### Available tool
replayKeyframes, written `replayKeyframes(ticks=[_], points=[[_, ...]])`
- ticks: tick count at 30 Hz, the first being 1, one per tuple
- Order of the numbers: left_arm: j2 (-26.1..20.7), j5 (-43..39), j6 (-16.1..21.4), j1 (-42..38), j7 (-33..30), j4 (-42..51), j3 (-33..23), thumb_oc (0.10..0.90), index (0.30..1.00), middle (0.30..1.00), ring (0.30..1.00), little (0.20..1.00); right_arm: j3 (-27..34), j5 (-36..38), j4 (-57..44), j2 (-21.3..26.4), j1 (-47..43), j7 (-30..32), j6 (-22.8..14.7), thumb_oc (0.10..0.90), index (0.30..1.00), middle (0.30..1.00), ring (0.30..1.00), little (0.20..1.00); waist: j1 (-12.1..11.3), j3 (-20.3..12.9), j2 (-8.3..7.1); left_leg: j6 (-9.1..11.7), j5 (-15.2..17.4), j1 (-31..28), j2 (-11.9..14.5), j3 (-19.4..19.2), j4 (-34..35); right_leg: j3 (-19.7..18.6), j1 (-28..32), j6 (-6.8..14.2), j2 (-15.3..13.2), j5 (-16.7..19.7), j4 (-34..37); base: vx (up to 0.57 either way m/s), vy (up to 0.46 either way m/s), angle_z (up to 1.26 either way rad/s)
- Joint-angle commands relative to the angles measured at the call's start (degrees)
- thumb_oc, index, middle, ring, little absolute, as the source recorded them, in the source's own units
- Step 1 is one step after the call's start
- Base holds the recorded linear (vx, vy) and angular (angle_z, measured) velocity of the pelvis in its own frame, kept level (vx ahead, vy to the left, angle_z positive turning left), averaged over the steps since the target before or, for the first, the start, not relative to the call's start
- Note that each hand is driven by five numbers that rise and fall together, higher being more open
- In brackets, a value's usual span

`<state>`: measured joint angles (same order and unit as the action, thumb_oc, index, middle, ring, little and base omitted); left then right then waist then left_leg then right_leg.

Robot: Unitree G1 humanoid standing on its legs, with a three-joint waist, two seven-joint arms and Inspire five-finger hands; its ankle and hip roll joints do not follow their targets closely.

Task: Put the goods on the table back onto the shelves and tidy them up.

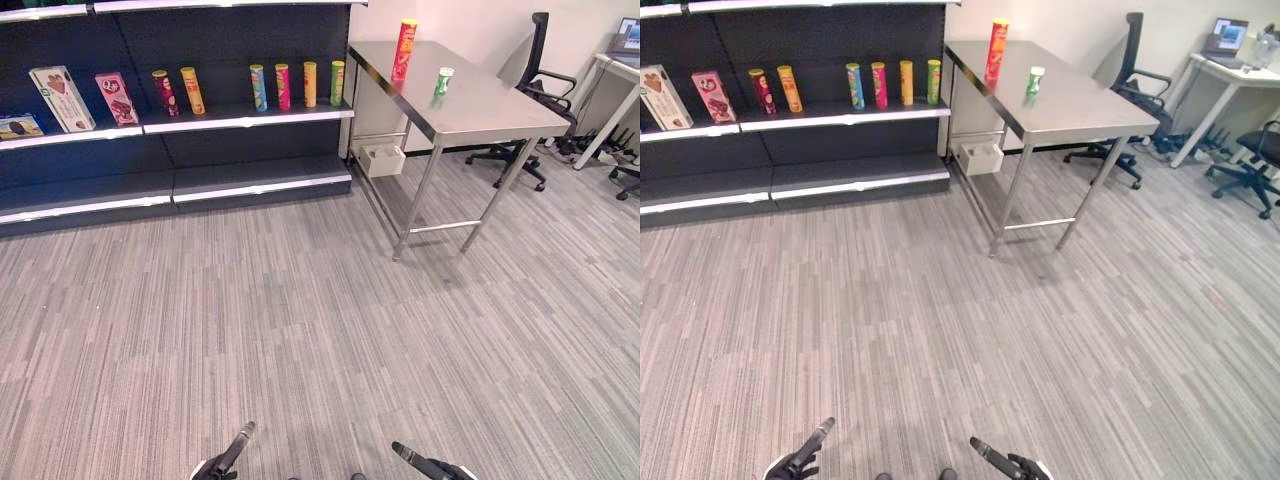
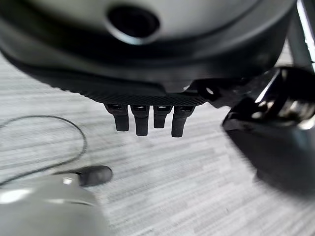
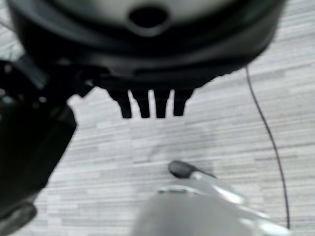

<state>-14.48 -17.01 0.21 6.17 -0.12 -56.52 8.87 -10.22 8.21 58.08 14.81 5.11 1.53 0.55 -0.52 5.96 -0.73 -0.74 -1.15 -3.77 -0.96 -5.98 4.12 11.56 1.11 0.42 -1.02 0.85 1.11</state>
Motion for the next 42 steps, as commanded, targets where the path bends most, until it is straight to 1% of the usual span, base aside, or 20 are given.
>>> replayKeyframes(ticks=[1,7,20,21,24,26,28,29,30,31,33,34,35,36,37,38,39,40,41,42], points=[[-0.7,-1.7,3.4,-3.6,1.2,3.0,-0.5,0.8,0.9,0.9,0.9,0.9,0.2,3.1,-1.7,2.9,-3.5,0.3,-2.4,0.8,0.9,0.9,0.9,0.9,0.3,2.7,-0.09,3.8,1.6,-2.7,3.7,-2.4,0.9,1.3,5.7,6.1,-2.3,-1.7,3.9,0.02,-0.008,0.05],[0.1,-1.8,3.3,-3.9,0.6,1.4,-1.0,0.8,0.9,0.9,0.9,0.9,0.2,2.7,-0.7,2.9,-3.4,0.4,-2.3,0.8,0.9,0.9,0.9,0.9,0.2,2.4,-0.12,3.9,1.8,-3.2,3.7,-2.2,0.9,1.3,6.3,6.0,-2.2,-2.1,3.9,0.02,-0.017,0.02],[-1.0,-0.8,3.1,-5.1,0.8,1.6,-0.3,0.8,0.9,0.9,0.9,0.9,0.1,2.3,0.8,3.7,-3.2,-0.2,-1.9,0.8,0.9,0.9,0.9,0.9,0.5,3.0,-0.2,4.6,1.6,-3.1,4.6,-1.9,0.2,1.1,6.0,5.2,-1.1,-2.6,3.9,0.03,-0.045,0.01],[-1.3,-1.1,3.1,-5.2,0.7,2.0,-0.2,0.8,0.9,0.9,0.9,0.9,0.0,2.3,0.8,3.8,-3.4,-0.3,-1.8,0.8,0.9,0.9,0.9,0.9,0.5,3.4,-0.34,4.8,2.0,-2.3,4.9,-1.8,-1.5,1.1,5.8,5.0,-1.1,-2.6,3.9,0.0,-0.078,-0.02],[-1.7,-1.8,3.1,-6.3,0.3,2.8,0.1,0.8,0.9,0.9,0.9,0.9,-0.1,2.7,0.6,4.4,-4.2,-0.1,-1.9,0.8,0.9,0.9,0.9,0.9,0.3,5.1,-1.12,4.9,4.3,2.3,5.0,-0.8,-9.6,1.1,5.4,4.2,-1.2,-2.7,3.9,-0.02,-0.084,0.03],[-1.9,-3.8,3.3,-6.0,-0.1,5.8,-0.2,0.8,0.9,0.9,0.9,0.9,-0.3,2.9,-1.2,4.9,-4.5,-0.1,-2.0,0.8,0.9,0.9,0.9,0.9,0.0,6.2,-1.37,5.1,5.0,4.9,5.0,-0.4,-14.5,1.2,5.1,3.3,-0.9,-3.3,3.0,0.06,-0.099,0.08],[-2.0,-4.6,3.4,-5.9,-0.3,8.2,0.0,0.8,0.9,0.9,0.9,0.9,-0.4,3.2,-2.8,5.2,-4.4,0.1,-2.1,0.8,0.9,0.9,0.9,0.9,-0.3,7.5,-1.66,5.6,3.0,9.1,5.8,0.2,-20.7,1.3,4.8,2.4,-0.6,-3.7,2.1,0.04,-0.137,0.05],[-1.9,-4.8,3.3,-6.1,-0.4,8.7,0.4,0.8,0.9,0.9,0.9,0.9,-0.4,3.6,-4.1,5.6,-4.3,0.1,-2.2,0.8,0.9,0.9,0.9,0.9,-0.5,8.8,-1.68,6.1,0.1,13.9,6.7,1.8,-28.9,1.8,4.9,1.3,0.2,-4.5,1.6,0.05,-0.166,0.06],[-1.8,-5.0,3.4,-6.2,-0.6,8.5,0.4,0.8,0.9,0.9,0.9,0.9,-0.5,3.7,-4.0,5.7,-4.3,0.2,-2.3,0.8,0.9,0.9,0.9,0.9,-0.6,9.3,-1.93,6.0,-0.5,15.1,6.8,1.9,-31.1,2.0,5.3,1.0,0.4,-4.9,1.7,0.09,-0.153,0.12],[-1.6,-5.3,3.5,-6.4,-0.9,8.4,0.5,0.8,0.9,0.9,0.9,0.9,-0.4,3.9,-3.8,5.8,-4.5,0.4,-2.2,0.8,0.9,0.9,0.9,0.9,-0.6,9.6,-2.01,5.8,-0.4,16.9,6.9,1.8,-31.9,2.6,5.7,0.9,0.5,-5.4,1.9,0.14,-0.079,0.09],[-1.0,-5.3,3.3,-6.0,-0.6,8.5,0.5,0.8,0.9,0.9,0.9,0.9,0.1,4.8,-3.8,5.9,-4.4,0.4,-2.2,0.8,0.9,0.9,0.9,0.9,-1.3,9.5,-2.17,4.8,1.8,19.7,7.0,-0.7,-26.4,3.2,7.4,1.7,0.5,-6.2,3.3,0.29,0.019,0.23],[-1.0,-5.0,3.2,-5.0,-0.4,9.2,0.5,0.8,0.9,0.9,0.9,0.9,0.1,4.6,-4.5,6.1,-4.3,0.3,-2.4,0.8,0.9,0.9,0.9,0.9,-2.2,8.7,-1.6,5.0,-2.3,21.2,7.1,-1.5,-17.4,3.0,8.3,2.2,1.1,-7.0,3.9,0.43,0.119,0.33],[-1.1,-5.0,3.2,-4.6,-0.2,9.4,0.3,0.8,0.9,0.9,0.9,0.9,-0.2,4.3,-4.8,6.1,-4.3,0.3,-2.5,0.8,0.9,0.9,0.9,0.9,-2.9,8.4,-1.13,5.5,-5.5,21.5,7.1,-1.4,-12.5,2.6,9.0,2.4,1.6,-7.7,3.9,0.47,0.138,0.32],[-1.4,-5.1,3.3,-4.1,-0.2,9.5,-0.1,0.8,0.9,0.9,0.9,0.9,-0.5,3.9,-4.9,6.3,-4.6,0.4,-2.6,0.8,0.9,0.9,0.9,0.9,-3.9,8.3,-0.84,6.0,-7.9,22.6,6.7,-0.8,-8.5,2.1,10.0,2.5,2.1,-8.4,3.9,0.4,0.106,0.07],[-1.4,-5.3,3.4,-3.9,-0.1,9.6,-0.4,0.8,0.9,0.9,0.9,0.9,-0.7,3.8,-4.9,6.3,-5.1,0.5,-2.8,0.8,0.9,0.9,0.9,0.9,-4.7,8.3,-0.68,6.4,-9.4,23.2,6.3,0.1,-4.8,1.3,11.0,2.6,2.4,-9.2,3.9,0.42,0.107,-0.06],[-1.3,-5.5,3.4,-3.8,-0.2,9.2,-0.7,0.8,0.9,0.9,0.9,0.9,-0.8,3.8,-4.6,6.2,-5.5,0.6,-3.0,0.8,0.9,0.9,0.9,0.9,-5.4,8.2,-0.68,6.9,-10.6,24.0,6.0,0.0,-1.6,0.4,12.3,2.8,2.7,-10.2,3.9,0.42,0.119,-0.25],[-1.2,-5.7,3.4,-3.7,-0.3,9.0,-1.0,0.8,0.9,0.9,0.9,0.9,-0.7,3.8,-4.5,6.1,-6.0,0.7,-3.1,0.8,0.9,0.9,0.9,0.9,-5.9,8.1,-0.7,7.1,-11.4,24.6,6.0,-0.7,-0.2,-0.6,13.6,2.9,2.8,-11.1,3.9,0.46,0.148,-0.6],[-1.3,-5.6,3.3,-3.1,0.0,8.6,-1.9,0.8,0.9,0.9,0.9,0.9,-1.1,3.2,-4.3,5.8,-6.5,0.4,-3.1,0.8,0.9,0.9,0.9,0.9,-6.7,7.0,-0.82,6.5,-11.0,23.8,5.8,-1.1,0.9,-1.8,14.5,3.3,3.1,-11.4,3.9,0.58,0.214,-0.73],[-1.4,-5.7,3.4,-1.9,-0.1,8.6,-2.7,0.8,0.9,0.9,0.9,0.9,-1.5,2.6,-4.7,5.1,-6.4,0.2,-3.0,0.8,0.9,0.9,0.9,0.9,-7.8,6.2,-1.24,6.1,-13.5,22.6,5.3,-0.6,0.5,-3.6,16.2,3.3,2.8,-12.1,3.9,0.73,0.301,-1.15],[-1.9,-5.3,3.4,-1.5,-0.1,8.6,-3.1,0.8,0.9,0.9,0.9,0.9,-2.0,1.6,-4.5,4.3,-6.7,-0.1,-2.9,0.8,0.9,0.9,0.9,0.9,-8.7,5.0,-2.58,4.9,-13.0,21.5,4.2,-0.6,-0.6,-4.5,16.9,4.1,1.4,-12.2,2.4,0.56,0.24,-0.94]])
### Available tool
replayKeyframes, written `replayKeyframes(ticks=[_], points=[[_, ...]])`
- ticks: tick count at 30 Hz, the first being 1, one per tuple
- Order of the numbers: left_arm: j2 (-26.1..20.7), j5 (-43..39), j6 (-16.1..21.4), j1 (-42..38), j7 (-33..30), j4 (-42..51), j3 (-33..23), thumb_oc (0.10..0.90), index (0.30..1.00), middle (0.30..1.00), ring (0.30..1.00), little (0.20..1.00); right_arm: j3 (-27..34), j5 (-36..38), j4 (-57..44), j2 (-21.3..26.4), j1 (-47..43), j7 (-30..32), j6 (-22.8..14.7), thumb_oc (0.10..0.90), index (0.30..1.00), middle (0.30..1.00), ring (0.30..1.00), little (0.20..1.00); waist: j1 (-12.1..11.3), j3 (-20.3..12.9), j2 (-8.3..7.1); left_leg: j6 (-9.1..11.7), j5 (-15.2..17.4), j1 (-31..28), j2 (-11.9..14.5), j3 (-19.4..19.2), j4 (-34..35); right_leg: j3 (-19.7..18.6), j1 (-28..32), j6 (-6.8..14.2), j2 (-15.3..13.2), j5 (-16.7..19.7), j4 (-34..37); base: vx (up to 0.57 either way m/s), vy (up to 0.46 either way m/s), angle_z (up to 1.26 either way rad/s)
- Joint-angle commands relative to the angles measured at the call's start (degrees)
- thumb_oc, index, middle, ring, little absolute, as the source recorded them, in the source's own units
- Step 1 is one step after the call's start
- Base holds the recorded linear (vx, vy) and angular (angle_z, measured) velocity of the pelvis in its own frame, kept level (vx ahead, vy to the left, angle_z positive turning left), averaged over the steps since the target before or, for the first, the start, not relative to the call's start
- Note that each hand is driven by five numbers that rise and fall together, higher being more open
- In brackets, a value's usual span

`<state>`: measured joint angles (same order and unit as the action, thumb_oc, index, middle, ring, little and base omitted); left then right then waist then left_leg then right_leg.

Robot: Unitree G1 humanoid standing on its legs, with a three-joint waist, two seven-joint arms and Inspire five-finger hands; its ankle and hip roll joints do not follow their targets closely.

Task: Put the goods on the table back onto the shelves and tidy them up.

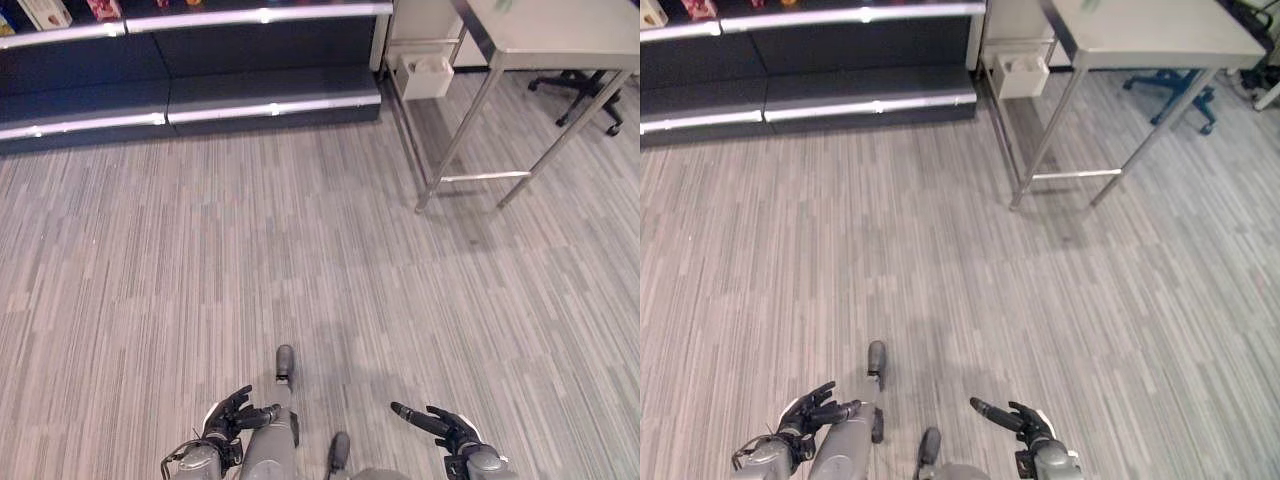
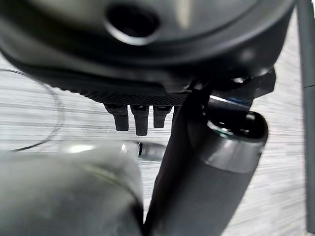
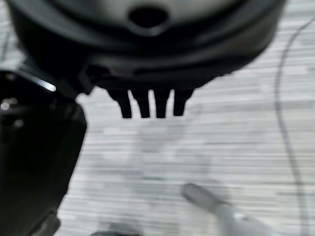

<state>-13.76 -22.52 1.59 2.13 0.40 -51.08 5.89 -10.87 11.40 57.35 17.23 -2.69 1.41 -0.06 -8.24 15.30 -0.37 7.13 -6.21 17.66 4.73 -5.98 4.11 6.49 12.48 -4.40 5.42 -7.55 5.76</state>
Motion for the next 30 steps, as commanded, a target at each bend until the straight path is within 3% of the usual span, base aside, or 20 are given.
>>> replayKeyframes(ticks=[1,2,4,5,7,8,9,11,12,13,14,16,17,18,21,24,27,30], points=[[-2.6,0.2,2.0,2.6,-0.6,3.1,-0.1,0.8,0.9,0.9,0.9,0.9,-1.4,-1.6,-3.8,1.9,1.1,0.0,-2.2,0.8,0.9,0.9,0.9,0.9,-1.0,-4.3,-3.04,-3.0,-7.9,0.0,-1.6,-0.7,-0.6,0.5,5.6,8.9,-5.2,-3.9,-2.2,0.55,0.252,-1.06],[-3.2,0.5,2.0,2.4,-0.5,2.9,-0.4,0.8,0.9,0.9,0.9,0.9,-1.9,-2.4,-3.2,1.2,0.9,-0.6,-2.1,0.8,0.9,0.9,0.9,0.9,-1.4,-5.2,-4.59,-4.9,-5.8,-1.3,-3.1,-1.2,-2.1,0.4,4.5,10.9,-7.4,-2.2,-7.7,0.37,0.19,-0.66],[-3.8,0.7,2.0,2.0,-0.6,2.7,-0.5,0.8,0.9,0.9,0.9,0.9,-2.6,-3.2,-2.5,0.8,0.4,-1.1,-2.0,0.8,0.9,0.9,0.9,0.9,-1.8,-5.5,-5.37,-7.1,-2.4,-2.7,-4.9,-1.8,-3.7,0.1,0.6,13.6,-9.2,3.1,-17.4,0.38,0.252,-0.3],[-4.0,0.6,1.9,1.4,-0.8,2.6,-0.5,0.8,0.9,0.9,0.9,0.9,-2.6,-3.2,-1.9,0.7,-0.1,-1.1,-1.9,0.8,0.9,0.9,0.9,0.9,-1.5,-5.2,-5.59,-8.2,-0.9,-3.9,-5.9,-2.0,-4.3,0.5,-1.8,15.0,-10.6,7.8,-23.2,0.28,0.254,-0.18],[-4.4,0.6,2.0,0.2,-1.5,2.2,0.0,0.8,0.9,0.9,0.9,0.9,-2.1,-3.0,-1.2,0.6,-1.0,-0.8,-1.6,0.8,0.9,0.9,0.9,0.9,-0.2,-4.6,-4.29,-10.2,1.7,-7.7,-7.0,-2.3,-4.4,2.9,-7.3,16.3,-13.8,16.7,-34.5,0.23,0.239,-0.21],[-4.4,0.6,2.0,0.2,-1.5,2.2,0.0,0.8,0.9,0.9,0.9,0.9,-2.1,-3.0,-1.2,0.7,-1.0,-0.8,-1.6,0.8,0.9,0.9,0.9,0.9,-0.2,-4.7,-4.14,-10.2,1.7,-7.5,-6.8,-2.3,-4.5,2.8,-7.4,16.3,-13.6,16.9,-34.3,0.2,0.217,0.06],[-4.8,1.0,1.9,-0.4,-1.9,2.4,0.6,0.8,0.9,0.9,0.9,0.9,-1.5,-3.0,-1.2,0.6,-1.1,-0.6,-1.4,0.8,0.9,0.9,0.9,0.9,0.8,-4.3,-2.98,-11.0,2.7,-9.9,-6.9,-2.4,-3.9,4.5,-9.6,16.2,-15.0,19.3,-39.1,0.21,0.205,0.15],[-5.5,1.9,2.0,-1.2,-2.2,4.1,1.3,0.8,0.9,0.9,0.9,0.9,-1.2,-3.0,-1.3,0.5,-0.6,-0.4,-1.2,0.8,0.9,0.9,0.9,0.9,2.6,-3.6,-0.97,-11.7,4.1,-14.7,-6.8,-2.0,-1.6,7.7,-14.2,15.4,-17.8,17.9,-44.3,0.41,0.257,0.06],[-5.9,2.5,2.4,-1.9,-2.0,5.7,1.9,0.8,0.9,0.9,0.9,0.9,-0.7,-3.1,-0.9,0.7,0.1,-0.4,-1.2,0.8,0.9,0.9,0.9,0.9,4.0,-3.1,-0.26,-11.4,5.7,-17.8,-6.9,-1.7,-1.0,11.1,-16.5,14.4,-19.7,14.2,-39.2,0.37,0.132,-0.15],[-5.9,2.5,2.4,-1.9,-2.0,5.7,1.9,0.8,0.9,0.9,0.9,0.9,-0.7,-3.1,-0.9,0.8,0.1,-0.4,-1.2,0.8,0.9,0.9,0.9,0.9,4.1,-3.2,-0.09,-11.3,5.7,-17.6,-6.7,-1.6,-1.0,11.3,-16.5,14.3,-19.4,14.4,-38.9,0.44,0.022,-0.23],[-6.4,3.0,2.5,-2.2,-1.8,8.7,2.2,0.8,0.9,0.9,0.9,0.9,0.0,-3.3,-0.3,1.1,0.4,-0.4,-1.0,0.8,0.9,0.9,0.9,0.9,5.0,-2.0,0.47,-10.5,7.3,-19.8,-6.3,-1.5,-1.1,14.4,-18.1,13.6,-20.6,11.0,-30.4,0.3,-0.074,-0.07],[-6.7,3.2,2.9,-3.1,-2.2,10.1,2.5,0.8,0.9,0.9,0.9,0.9,0.7,-2.7,0.0,1.1,0.4,-0.2,-0.9,0.8,0.9,0.9,0.9,0.9,6.1,-0.8,0.05,-9.3,9.0,-22.1,-6.5,-0.8,-1.0,14.3,-20.3,13.8,-19.3,11.9,-17.5,0.4,-0.144,0.14],[-6.8,3.4,3.0,-3.5,-2.3,10.8,2.4,0.8,0.9,0.9,0.9,0.9,0.8,-2.6,0.3,1.0,0.4,-0.2,-0.8,0.8,0.9,0.9,0.9,0.9,6.7,-0.7,-0.52,-8.7,9.6,-23.0,-6.8,-0.2,-0.8,13.0,-20.6,14.7,-18.5,13.3,-11.4,0.55,-0.207,0.07],[-6.9,3.9,3.5,-4.0,-2.6,12.0,2.0,0.8,0.9,0.9,0.9,0.9,1.4,-2.3,0.7,0.8,0.8,-0.1,-0.4,0.8,0.9,0.9,0.9,0.9,7.9,-0.4,-1.26,-7.8,11.3,-25.5,-6.7,0.9,-0.1,10.2,-23.2,16.6,-17.6,16.9,-3.6,0.42,-0.149,0.22],[-6.7,4.6,3.6,-3.2,-2.0,13.8,2.1,0.8,0.9,0.9,0.9,0.9,1.9,-2.9,0.5,0.8,2.2,-0.8,-0.2,0.8,0.9,0.9,0.9,0.9,8.5,-0.8,-1.83,-7.0,14.3,-28.9,-6.4,2.2,0.2,8.9,-24.2,17.5,-17.4,18.9,-0.8,0.57,-0.186,0.77],[-5.2,3.6,3.4,-0.9,-1.4,15.2,2.3,0.8,0.9,0.9,0.9,0.9,1.4,-3.1,-0.3,1.8,3.4,-1.3,-0.6,0.8,0.9,0.9,0.9,0.9,9.3,-2.7,-1.59,-5.5,16.5,-31.6,-3.5,4.4,-2.3,9.6,-22.1,15.7,-15.7,19.7,-2.6,0.51,-0.266,0.6],[-4.5,2.9,2.8,-0.1,-0.6,15.7,3.2,0.8,0.9,0.9,0.9,0.9,1.5,-2.2,-2.6,3.3,3.8,-1.1,-0.9,0.8,0.9,0.9,0.9,0.9,9.6,-3.6,-0.78,-2.8,14.7,-28.2,-0.9,4.3,-10.8,11.4,-19.7,13.9,-13.7,17.3,-2.4,0.28,-0.244,0.28],[-4.3,2.1,2.4,0.0,-0.3,17.6,4.0,0.8,0.9,0.9,0.9,0.9,1.6,-1.5,-4.8,5.0,3.5,-0.4,-1.1,0.8,0.9,0.9,0.9,0.9,9.3,-2.2,-0.83,-0.3,8.8,-19.9,1.6,3.5,-29.2,13.3,-15.3,10.7,-11.8,13.6,-1.3,0.19,-0.247,0.02]])
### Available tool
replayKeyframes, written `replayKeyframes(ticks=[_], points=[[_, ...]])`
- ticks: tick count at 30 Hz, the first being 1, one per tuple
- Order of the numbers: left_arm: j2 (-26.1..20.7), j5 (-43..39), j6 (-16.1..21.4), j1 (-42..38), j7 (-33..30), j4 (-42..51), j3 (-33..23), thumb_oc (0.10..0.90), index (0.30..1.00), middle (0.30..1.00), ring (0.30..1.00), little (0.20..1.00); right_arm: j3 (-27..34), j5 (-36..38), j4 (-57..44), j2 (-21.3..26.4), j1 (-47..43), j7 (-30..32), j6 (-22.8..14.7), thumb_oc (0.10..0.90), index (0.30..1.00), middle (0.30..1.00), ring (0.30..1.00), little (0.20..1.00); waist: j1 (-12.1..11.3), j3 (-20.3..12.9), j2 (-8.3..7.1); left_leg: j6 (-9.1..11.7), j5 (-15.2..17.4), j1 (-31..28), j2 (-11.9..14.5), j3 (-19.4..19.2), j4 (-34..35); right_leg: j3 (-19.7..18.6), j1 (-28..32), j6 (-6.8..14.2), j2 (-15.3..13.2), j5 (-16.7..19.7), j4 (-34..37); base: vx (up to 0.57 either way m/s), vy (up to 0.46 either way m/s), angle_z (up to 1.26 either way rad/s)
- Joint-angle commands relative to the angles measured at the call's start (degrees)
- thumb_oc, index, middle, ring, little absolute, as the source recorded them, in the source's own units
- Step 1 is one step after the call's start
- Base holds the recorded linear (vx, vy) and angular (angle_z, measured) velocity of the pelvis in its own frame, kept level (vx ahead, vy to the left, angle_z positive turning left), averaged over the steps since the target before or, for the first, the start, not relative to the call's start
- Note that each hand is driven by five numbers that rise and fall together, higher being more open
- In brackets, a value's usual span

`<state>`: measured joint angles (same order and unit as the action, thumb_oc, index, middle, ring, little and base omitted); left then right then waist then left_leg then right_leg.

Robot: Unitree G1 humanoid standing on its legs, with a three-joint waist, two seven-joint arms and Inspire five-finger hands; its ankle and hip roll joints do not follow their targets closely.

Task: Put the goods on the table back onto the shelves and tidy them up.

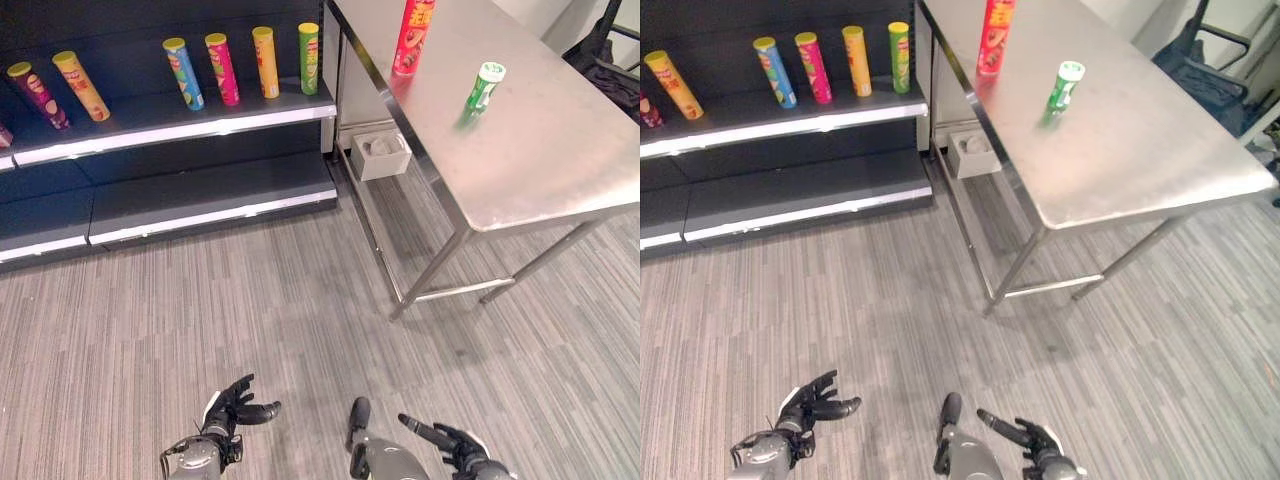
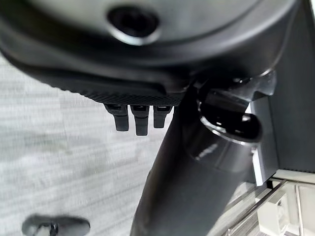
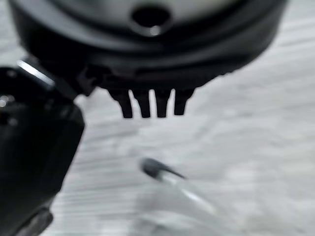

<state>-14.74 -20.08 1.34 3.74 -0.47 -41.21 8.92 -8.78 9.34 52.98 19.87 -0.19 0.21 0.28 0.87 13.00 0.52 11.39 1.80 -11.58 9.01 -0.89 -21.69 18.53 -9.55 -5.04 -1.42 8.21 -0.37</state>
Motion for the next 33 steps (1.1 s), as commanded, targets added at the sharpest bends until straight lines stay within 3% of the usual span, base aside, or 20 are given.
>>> replayKeyframes(ticks=[1,2,3,5,6,7,8,9,11,14,15,17,19,22,24,26,27,29,31,33], points=[[-3.2,-0.5,2.4,-1.9,0.3,7.8,1.2,0.8,0.9,0.9,0.9,0.9,-0.6,0.9,-0.6,2.6,0.6,1.1,-1.5,0.8,0.9,0.9,0.9,0.9,0.0,1.0,-1.95,-4.4,-1.5,12.0,-1.7,-2.1,-8.6,1.9,8.1,10.2,-4.5,-3.1,5.2,0.17,-0.262,0.08],[-3.0,-0.6,2.3,-2.5,0.0,7.4,1.4,0.8,0.9,0.9,0.9,0.9,-0.6,1.3,-0.7,2.9,-0.1,1.7,-1.5,0.8,0.9,0.9,0.9,0.9,-0.1,2.0,-2.54,-5.0,-3.4,14.9,0.7,-5.6,-11.9,2.5,9.7,9.3,-4.0,-5.0,5.4,0.19,-0.225,0.19],[-2.9,-0.7,2.5,-2.9,-0.1,7.2,1.6,0.8,0.9,0.9,0.9,0.9,-0.8,1.4,-0.5,3.0,-0.3,1.8,-1.4,0.8,0.9,0.9,0.9,0.9,-0.4,2.6,-2.28,-5.3,-2.4,16.1,2.4,-7.7,-10.7,2.8,10.5,9.3,-3.6,-5.8,5.4,0.22,-0.156,0.34],[-2.8,-0.6,2.5,-3.1,0.0,7.3,1.7,0.8,0.9,0.9,0.9,0.9,-1.0,1.7,-0.1,2.9,-0.5,1.9,-1.5,0.8,0.9,0.9,0.9,0.9,-0.8,2.6,-2.5,-5.9,0.0,17.2,3.2,-10.7,-4.1,3.1,11.4,10.0,-4.2,-6.7,5.4,0.2,-0.003,0.33],[-2.7,-0.4,2.5,-3.2,0.0,6.8,2.0,0.8,0.9,0.9,0.9,0.9,-1.1,1.6,-0.1,2.9,-0.5,1.9,-1.5,0.8,0.9,0.9,0.9,0.9,-1.0,2.4,-2.13,-5.2,2.0,17.4,4.0,-10.9,-0.8,2.8,12.4,10.6,-3.9,-7.8,5.4,0.23,0.052,-0.03],[-2.7,0.1,2.5,-3.2,0.0,6.1,2.1,0.8,0.9,0.9,0.9,0.9,-1.2,1.4,0.1,2.9,-0.5,1.9,-1.5,0.8,0.9,0.9,0.9,0.9,-1.2,2.4,-2.11,-5.1,1.3,18.4,3.9,-11.1,3.4,2.8,12.8,10.9,-4.2,-8.3,5.4,0.29,0.138,-0.27],[-2.9,1.3,2.0,-3.1,-0.2,4.4,2.0,0.8,0.9,0.9,0.9,0.9,-1.6,0.5,0.5,2.8,-0.4,1.8,-1.3,0.8,0.9,0.9,0.9,0.9,-2.2,2.0,-1.52,-4.4,-6.3,20.4,3.4,-9.7,14.5,3.0,13.6,10.8,-3.8,-8.9,5.4,0.27,0.179,-0.2],[-3.1,1.9,2.1,-3.0,-0.5,3.4,1.8,0.8,0.9,0.9,0.9,0.9,-1.9,0.2,0.9,2.7,-0.5,1.9,-1.4,0.8,0.9,0.9,0.9,0.9,-2.9,2.0,-1.01,-3.7,-9.9,21.3,3.4,-7.5,18.6,2.5,14.5,10.9,-3.3,-9.7,5.4,0.33,0.204,0.08],[-3.2,3.2,2.0,-3.1,-0.9,0.0,1.7,0.8,0.9,0.9,0.9,0.9,-2.3,-0.3,2.5,2.4,-0.9,2.0,-1.4,0.8,0.9,0.9,0.9,0.9,-3.8,1.8,-0.5,-2.5,-13.0,23.1,3.4,-4.4,25.0,1.4,16.5,10.9,-2.7,-11.2,5.4,0.32,0.158,-0.04],[-3.3,3.6,2.0,-2.8,-1.1,-4.0,0.8,0.8,0.9,0.9,0.9,0.9,-2.8,-1.1,3.7,1.9,-1.2,1.7,-1.3,0.8,0.9,0.9,0.9,0.9,-4.4,1.4,-0.1,-1.7,-13.9,22.3,3.4,-3.3,26.0,-0.7,18.4,11.3,-2.6,-12.1,5.4,0.24,0.169,-0.69],[-3.3,3.6,2.0,-2.8,-1.1,-4.0,0.8,0.8,0.9,0.9,0.9,0.9,-2.8,-1.1,3.7,1.9,-1.2,1.7,-1.3,0.8,0.9,0.9,0.9,0.9,-4.5,1.5,-0.14,-1.7,-13.8,22.1,3.5,-3.5,26.0,-0.8,18.5,11.4,-2.6,-12.1,5.4,0.33,0.378,-0.63],[-3.3,5.3,2.2,-2.6,-1.2,-8.7,0.4,0.8,0.9,0.9,0.9,0.9,-1.7,-0.9,5.6,0.9,-1.1,1.6,-1.1,0.8,0.9,0.9,0.9,0.9,-4.7,0.0,-0.84,-3.0,-11.3,20.5,1.0,-1.0,23.4,-4.4,20.9,12.4,-5.0,-12.0,5.4,0.36,0.432,-0.55],[-3.4,5.7,2.3,-2.8,-1.2,-10.7,0.4,0.8,0.9,0.9,0.9,0.9,-1.3,-0.9,6.1,0.0,-1.0,1.4,-1.0,0.8,0.9,0.9,0.9,0.9,-4.5,-0.9,-1.68,-4.7,-9.5,19.7,-0.4,-2.2,22.3,-5.5,20.3,13.2,-7.2,-12.1,2.6,0.21,0.289,-0.77],[-4.4,6.3,2.3,-4.1,-1.2,-11.8,0.6,0.8,0.9,0.9,0.9,0.9,-1.6,-1.5,6.2,-0.8,-1.6,1.2,-0.8,0.8,0.9,0.9,0.9,0.9,-4.3,-1.4,-2.22,-7.6,-6.9,18.4,-2.4,-3.8,21.5,-7.3,16.2,14.3,-9.5,-12.6,-6.4,0.13,0.284,-0.36],[-5.2,6.5,2.3,-4.5,-1.3,-11.0,0.7,0.8,0.9,0.9,0.9,0.9,-1.5,-1.3,5.7,-1.0,-1.9,1.1,-0.8,0.8,0.9,0.9,0.9,0.9,-3.8,-0.7,-2.06,-9.6,-5.2,16.9,-3.8,-5.1,20.9,-8.3,12.1,14.9,-10.9,-10.1,-14.7,0.09,0.293,-0.17],[-5.7,6.1,2.3,-4.7,-1.5,-10.4,0.7,0.8,0.9,0.9,0.9,0.9,-1.5,-1.1,5.1,-0.9,-2.3,1.2,-0.9,0.8,0.9,0.9,0.9,0.9,-3.4,0.6,-1.44,-11.1,-3.9,15.5,-4.5,-6.6,20.7,-6.5,8.1,14.8,-13.5,-5.8,-22.2,0.04,0.244,-0.19],[-5.7,6.1,2.3,-4.7,-1.5,-10.4,0.7,0.8,0.9,0.9,0.9,0.9,-1.5,-1.1,5.1,-0.9,-2.4,1.2,-0.9,0.8,0.9,0.9,0.9,0.9,-3.4,0.6,-1.5,-11.2,-3.8,15.5,-4.6,-6.7,20.7,-6.6,8.0,14.9,-13.6,-5.8,-22.4,0.04,0.19,-0.22],[-6.0,5.9,2.0,-4.7,-1.3,-10.1,0.8,0.8,0.9,0.9,0.9,0.9,-1.5,-1.2,4.6,-1.3,-2.0,1.2,-1.0,0.8,0.9,0.9,0.9,0.9,-3.2,1.1,-1.02,-11.8,-3.2,13.5,-4.8,-7.7,21.7,-2.8,6.0,14.6,-15.7,-5.0,-26.6,0.08,0.164,-0.18],[-6.0,6.3,2.1,-4.8,-1.5,-10.2,0.4,0.8,0.9,0.9,0.9,0.9,-1.7,-1.6,4.8,-1.6,-1.6,1.2,-0.9,0.8,0.9,0.9,0.9,0.9,-3.1,1.3,-1.45,-11.5,-2.3,11.3,-5.4,-8.5,23.2,1.0,6.5,14.6,-17.2,-5.5,-21.7,0.17,0.055,-0.05],[-5.6,5.1,2.3,-4.9,-2.1,-10.7,-0.8,0.8,0.9,0.9,0.9,0.9,-1.6,-1.9,6.2,-1.8,-2.0,1.2,-0.5,0.8,0.9,0.9,0.9,0.9,-3.3,1.2,-2.19,-10.3,-0.5,10.2,-5.3,-8.5,23.3,3.8,6.8,15.9,-16.9,-5.1,-8.9,0.18,-0.142,-0.32]])
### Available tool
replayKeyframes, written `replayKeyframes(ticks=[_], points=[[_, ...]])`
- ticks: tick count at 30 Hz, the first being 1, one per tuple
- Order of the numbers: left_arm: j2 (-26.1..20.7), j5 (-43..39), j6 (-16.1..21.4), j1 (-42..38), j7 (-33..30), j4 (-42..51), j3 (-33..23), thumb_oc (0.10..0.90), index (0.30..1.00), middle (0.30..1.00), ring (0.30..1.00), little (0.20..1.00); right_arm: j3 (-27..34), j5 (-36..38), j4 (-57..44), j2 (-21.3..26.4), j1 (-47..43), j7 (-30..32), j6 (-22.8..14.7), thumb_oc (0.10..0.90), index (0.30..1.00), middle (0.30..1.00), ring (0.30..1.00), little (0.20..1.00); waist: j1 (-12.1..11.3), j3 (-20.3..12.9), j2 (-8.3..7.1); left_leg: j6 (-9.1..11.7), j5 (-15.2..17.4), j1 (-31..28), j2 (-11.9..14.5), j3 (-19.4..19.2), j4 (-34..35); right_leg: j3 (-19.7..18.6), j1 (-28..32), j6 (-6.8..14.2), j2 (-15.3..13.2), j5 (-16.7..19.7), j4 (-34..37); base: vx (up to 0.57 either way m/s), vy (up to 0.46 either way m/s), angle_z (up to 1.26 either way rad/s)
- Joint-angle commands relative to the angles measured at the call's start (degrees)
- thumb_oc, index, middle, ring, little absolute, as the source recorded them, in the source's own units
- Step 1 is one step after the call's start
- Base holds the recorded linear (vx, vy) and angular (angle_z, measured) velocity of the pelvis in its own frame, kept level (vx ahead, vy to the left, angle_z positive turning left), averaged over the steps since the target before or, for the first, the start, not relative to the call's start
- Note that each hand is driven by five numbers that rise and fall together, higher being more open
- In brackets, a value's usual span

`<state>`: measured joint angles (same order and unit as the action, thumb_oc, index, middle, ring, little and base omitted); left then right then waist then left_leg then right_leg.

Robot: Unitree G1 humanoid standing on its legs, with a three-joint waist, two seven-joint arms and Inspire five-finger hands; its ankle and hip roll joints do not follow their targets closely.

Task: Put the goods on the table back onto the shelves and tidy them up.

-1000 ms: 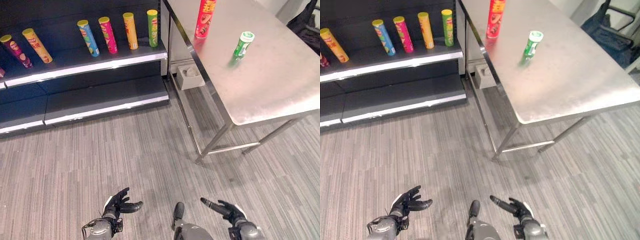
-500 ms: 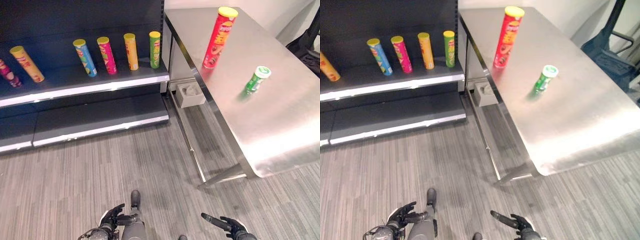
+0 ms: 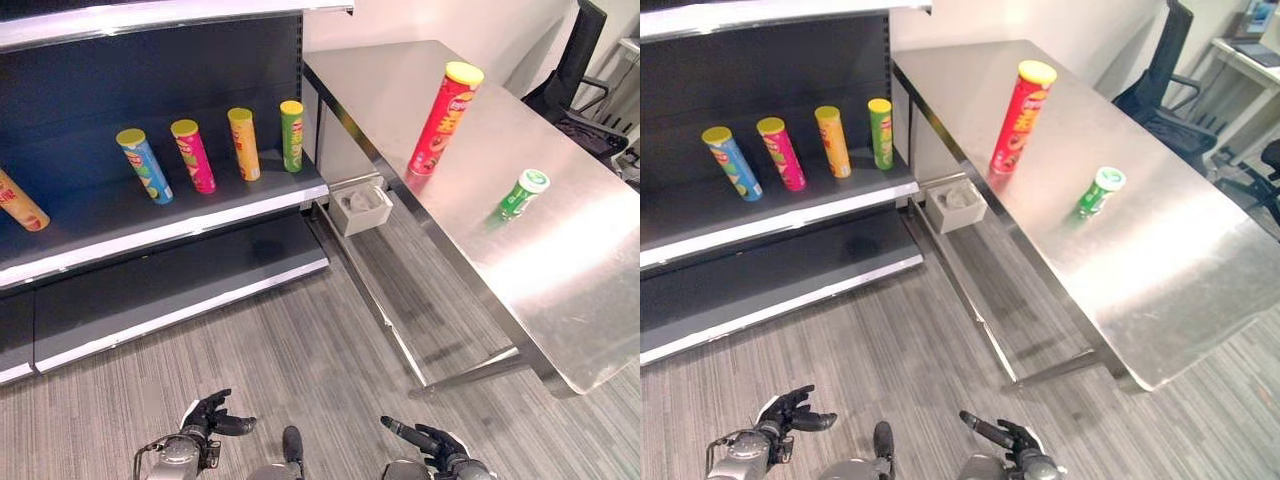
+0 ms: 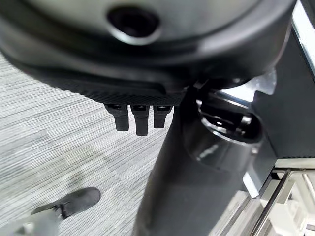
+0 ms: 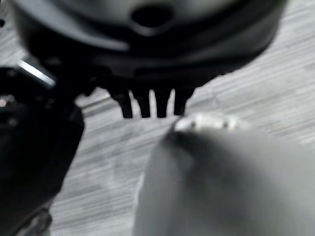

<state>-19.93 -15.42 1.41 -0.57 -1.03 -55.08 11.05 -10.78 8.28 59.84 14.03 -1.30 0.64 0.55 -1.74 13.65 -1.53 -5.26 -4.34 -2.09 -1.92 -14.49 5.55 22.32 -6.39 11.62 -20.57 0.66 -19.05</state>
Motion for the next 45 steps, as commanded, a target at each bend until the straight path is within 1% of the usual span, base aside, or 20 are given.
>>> replayKeyframes(ticks=[1,3,5,6,13,15,16,19,20,21,22,23,25,28,30,34,37,41,43,45], points=[[-0.2,-0.2,2.4,-1.1,-1.9,2.6,-3.3,0.8,0.9,0.9,0.9,0.9,0.6,-0.4,0.1,3.9,-1.5,1.0,-0.8,0.8,0.9,0.9,0.9,0.9,-0.5,1.0,-0.53,6.4,5.5,1.2,5.7,4.8,-4.8,-0.4,3.3,-0.9,3.1,4.4,13.9,0.09,-0.152,-0.42],[-0.4,-0.1,2.6,-1.2,-1.9,2.6,-3.4,0.8,0.9,0.9,0.9,0.9,0.7,-0.3,1.0,3.4,-0.9,0.9,-0.7,0.8,0.9,0.9,0.9,0.9,-0.5,0.8,-1.42,6.8,5.9,1.2,5.4,5.1,-5.5,-2.4,4.0,0.1,3.9,5.2,17.9,0.09,-0.101,-0.07],[-0.3,0.1,2.6,-0.8,-1.9,2.8,-3.4,0.8,0.9,0.9,0.9,0.9,0.6,-0.4,1.4,3.3,-0.5,0.8,-0.5,0.8,0.9,0.9,0.9,0.9,-0.6,0.2,-1.89,7.0,5.8,1.4,5.3,5.1,-5.5,-2.3,4.6,0.1,4.0,5.7,19.0,0.1,-0.109,0.21],[0.0,0.1,2.8,-0.6,-1.8,2.9,-3.5,0.8,0.9,0.9,0.9,0.9,0.5,-0.7,2.0,3.7,0.1,0.7,-0.5,0.8,0.9,0.9,0.9,0.9,-0.6,-0.7,-2.3,8.0,5.3,1.4,6.0,5.1,-5.1,-1.7,6.0,0.0,4.8,6.2,20.6,0.11,-0.15,0.26],[1.1,-0.7,2.9,-0.4,-1.8,3.9,-2.6,0.8,0.9,0.9,0.9,0.9,3.8,1.9,4.5,5.0,1.2,2.5,-0.8,0.8,0.9,0.9,0.9,0.9,0.4,-1.8,-2.04,10.1,5.5,1.0,8.7,5.2,-5.5,-1.4,8.3,-0.9,7.6,5.3,23.7,0.09,-0.131,0.03],[0.8,-0.6,2.7,0.0,-1.6,6.1,-2.5,0.8,0.9,0.9,0.9,0.9,8.1,4.5,5.5,6.4,2.4,3.7,-1.0,0.8,0.9,0.9,0.9,0.9,1.2,-2.3,-1.82,10.9,5.4,0.1,10.1,4.6,-5.5,-1.6,9.0,-1.3,8.7,4.5,24.0,0.1,-0.104,-0.09],[0.8,-0.6,2.7,0.0,-1.6,6.2,-2.5,0.8,0.9,0.9,0.9,0.9,8.2,4.5,5.5,6.4,2.4,3.7,-1.0,0.8,0.9,0.9,0.9,0.9,1.2,-2.2,-1.77,10.9,5.4,0.0,10.1,4.6,-5.5,-1.6,9.1,-1.3,8.7,4.5,24.0,0.07,-0.053,-0.1],[-0.4,0.5,2.1,2.0,-0.4,9.9,-3.8,0.8,0.9,0.9,0.9,0.9,19.0,8.4,2.8,11.3,6.9,6.4,-1.6,0.8,0.9,0.9,0.9,0.9,2.5,-3.1,-1.08,11.7,5.2,-2.3,11.3,3.4,-4.1,-2.0,10.4,-1.3,9.9,3.1,24.0,0.11,-0.036,-0.06],[-0.4,0.5,2.1,2.0,-0.4,9.9,-3.8,0.8,0.9,0.9,0.9,0.9,19.0,8.4,2.8,11.3,6.9,6.4,-1.5,0.8,0.9,0.9,0.9,0.9,2.5,-3.2,-1.14,11.6,5.1,-2.1,11.2,3.4,-4.0,-1.9,10.3,-1.3,9.8,3.2,24.0,0.09,0.0,-0.06],[-0.5,1.0,2.1,2.6,-0.1,10.4,-4.4,0.8,0.9,0.9,0.9,0.9,22.3,9.2,0.2,12.9,8.2,7.4,-2.0,0.8,0.9,0.9,0.9,0.9,2.9,-3.4,-0.87,11.7,5.2,-2.9,11.5,3.2,-3.6,-2.1,10.7,-1.3,10.0,2.9,24.0,0.11,0.024,-0.07],[0.0,1.8,2.0,3.5,0.3,10.7,-5.7,0.8,0.9,0.9,0.9,0.9,28.7,9.8,-8.6,16.2,10.9,9.7,-3.1,0.8,0.9,0.9,0.9,0.9,3.8,-4.0,-0.43,11.9,5.2,-4.2,11.5,2.5,-2.3,-2.5,11.1,-1.1,10.4,2.4,24.0,0.14,0.034,-0.1],[0.4,2.2,2.2,3.6,0.5,10.4,-6.1,0.8,0.9,0.9,0.9,0.9,31.1,9.7,-13.7,18.2,11.6,10.1,-4.1,0.8,0.9,0.9,0.9,0.9,4.2,-4.2,-0.3,11.9,5.2,-4.7,11.4,2.2,-1.8,-2.7,11.2,-1.0,10.4,2.4,24.0,0.09,0.034,-0.05],[0.7,2.7,2.4,3.5,0.6,10.0,-6.2,0.8,0.9,0.9,0.9,0.9,32.9,10.2,-16.6,20.2,11.5,10.3,-5.0,0.8,0.9,0.9,0.9,0.9,4.6,-4.4,-0.25,11.8,5.1,-5.0,11.3,1.9,-1.3,-2.9,11.0,-1.0,10.4,2.5,24.0,0.02,0.025,-0.13],[0.8,3.5,2.7,3.4,1.5,8.6,-6.2,0.8,0.9,0.9,0.9,0.9,38.0,12.9,-31.0,25.4,12.0,7.6,-8.2,0.8,0.9,0.9,0.9,0.9,5.1,-4.3,-0.21,11.8,5.2,-5.4,11.3,1.1,-1.1,-3.7,10.6,-1.0,10.6,2.6,24.0,0.01,0.019,-0.3],[0.4,4.1,3.2,4.3,2.8,8.0,-5.8,0.8,0.9,0.9,0.9,0.9,40.1,16.0,-39.3,31.6,10.1,3.8,-10.7,0.8,0.9,0.9,0.9,0.9,5.1,-4.5,-0.24,11.9,5.7,-5.8,11.3,0.5,-1.1,-4.1,10.6,-0.8,10.7,2.5,24.0,0.01,0.016,-0.2],[-0.1,4.1,3.6,5.7,4.3,8.6,-5.3,0.8,0.9,0.9,0.9,0.9,40.9,21.2,-47.6,35.4,6.7,0.2,-13.4,0.8,0.9,0.9,0.9,0.9,4.5,-5.1,-0.47,11.8,5.5,-5.5,11.1,0.2,-0.8,-4.1,10.3,-0.7,10.5,2.9,24.0,0.0,0.01,-0.02],[-0.2,4.4,3.8,6.1,4.8,8.5,-5.1,0.8,0.9,0.9,0.9,0.9,39.9,22.1,-49.1,36.7,4.5,-0.5,-13.9,0.8,0.9,0.9,0.9,0.9,4.0,-5.4,-0.51,11.8,5.6,-5.6,11.1,0.2,-0.7,-4.0,10.4,-0.6,10.3,2.9,24.0,0.01,0.001,0.04],[0.0,4.6,4.2,7.1,5.3,8.4,-3.8,0.8,0.9,0.9,0.9,0.9,32.3,17.6,-49.3,40.7,-0.6,-2.1,-12.7,0.8,0.9,0.9,0.9,0.9,1.9,-5.9,-0.63,11.9,5.5,-5.7,11.0,0.5,-0.6,-3.3,11.0,-0.7,10.0,2.8,24.0,0.01,-0.005,0.06],[0.1,4.4,4.2,7.4,5.4,8.7,-3.8,0.8,0.9,0.9,0.9,0.9,30.8,16.9,-48.9,41.1,-1.9,-2.4,-12.4,0.8,0.9,0.9,0.9,0.9,1.7,-5.8,-0.61,11.9,5.5,-5.6,11.0,0.6,-0.6,-3.1,11.1,-0.8,10.0,2.8,24.0,0.01,-0.019,0.09],[-0.1,4.3,4.3,7.8,5.3,8.8,-3.2,0.8,0.9,0.9,0.9,0.9,26.0,14.6,-45.9,42.0,-6.2,-1.4,-12.2,0.8,0.9,0.9,0.9,0.9,0.7,-5.6,-0.58,12.0,5.1,-5.4,11.1,1.0,-0.6,-2.5,11.1,-0.9,10.0,2.8,24.0,0.02,-0.034,0.11]])
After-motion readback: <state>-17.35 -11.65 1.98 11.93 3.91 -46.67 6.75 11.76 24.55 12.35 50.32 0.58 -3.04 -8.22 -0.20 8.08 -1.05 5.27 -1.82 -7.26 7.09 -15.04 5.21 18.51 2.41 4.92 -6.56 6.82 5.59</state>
